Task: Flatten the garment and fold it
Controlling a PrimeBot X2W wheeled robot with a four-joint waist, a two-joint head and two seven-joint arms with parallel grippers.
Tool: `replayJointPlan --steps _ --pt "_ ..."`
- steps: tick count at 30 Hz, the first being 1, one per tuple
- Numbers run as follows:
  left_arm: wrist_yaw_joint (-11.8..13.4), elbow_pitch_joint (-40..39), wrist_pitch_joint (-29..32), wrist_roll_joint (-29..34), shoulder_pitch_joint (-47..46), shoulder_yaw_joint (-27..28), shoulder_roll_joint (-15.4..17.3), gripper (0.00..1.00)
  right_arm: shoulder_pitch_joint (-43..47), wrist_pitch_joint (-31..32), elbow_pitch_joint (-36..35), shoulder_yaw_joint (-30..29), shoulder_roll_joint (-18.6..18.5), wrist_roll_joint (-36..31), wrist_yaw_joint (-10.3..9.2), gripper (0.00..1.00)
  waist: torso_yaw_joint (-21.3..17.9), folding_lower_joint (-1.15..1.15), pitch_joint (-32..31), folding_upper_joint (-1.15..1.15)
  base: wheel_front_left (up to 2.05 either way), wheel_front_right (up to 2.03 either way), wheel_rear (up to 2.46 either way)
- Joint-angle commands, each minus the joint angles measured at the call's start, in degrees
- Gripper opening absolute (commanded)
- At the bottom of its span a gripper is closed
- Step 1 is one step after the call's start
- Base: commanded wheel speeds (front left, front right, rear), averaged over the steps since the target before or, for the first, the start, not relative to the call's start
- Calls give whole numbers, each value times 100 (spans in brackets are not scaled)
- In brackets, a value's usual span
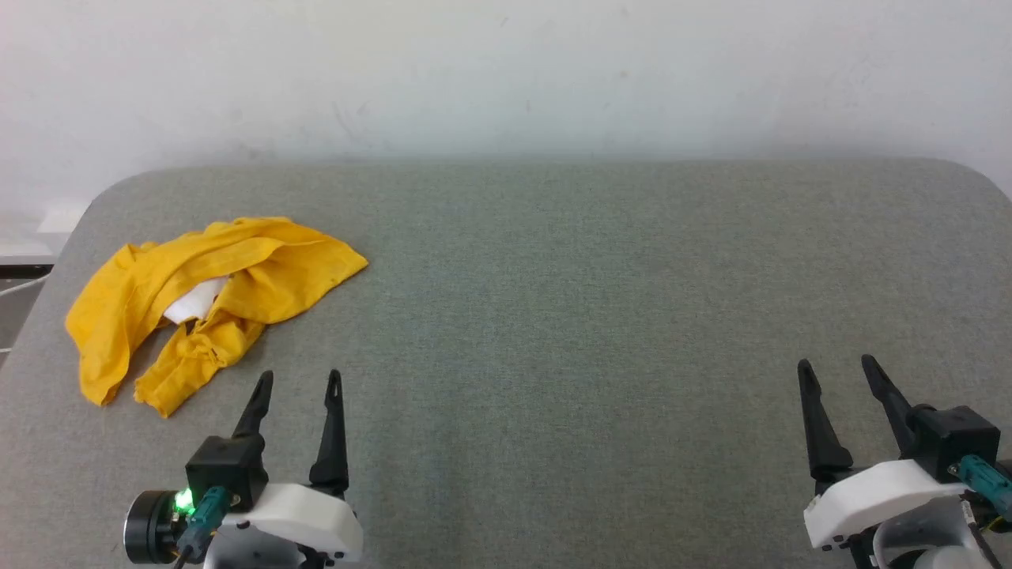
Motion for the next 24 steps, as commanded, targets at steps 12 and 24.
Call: replayJointPlan --steps 12,24 --pt "79 6 -196 -107 203 26 -15 100 91 -195 191 -53 9 158 -6 100 406 0 -113 0 0 0 0" --pt "101 -38 -340 -157 287 77 -18 100 94 -338 349 25 11 189 -7 100 1004 0 -119 0 0 0 0"
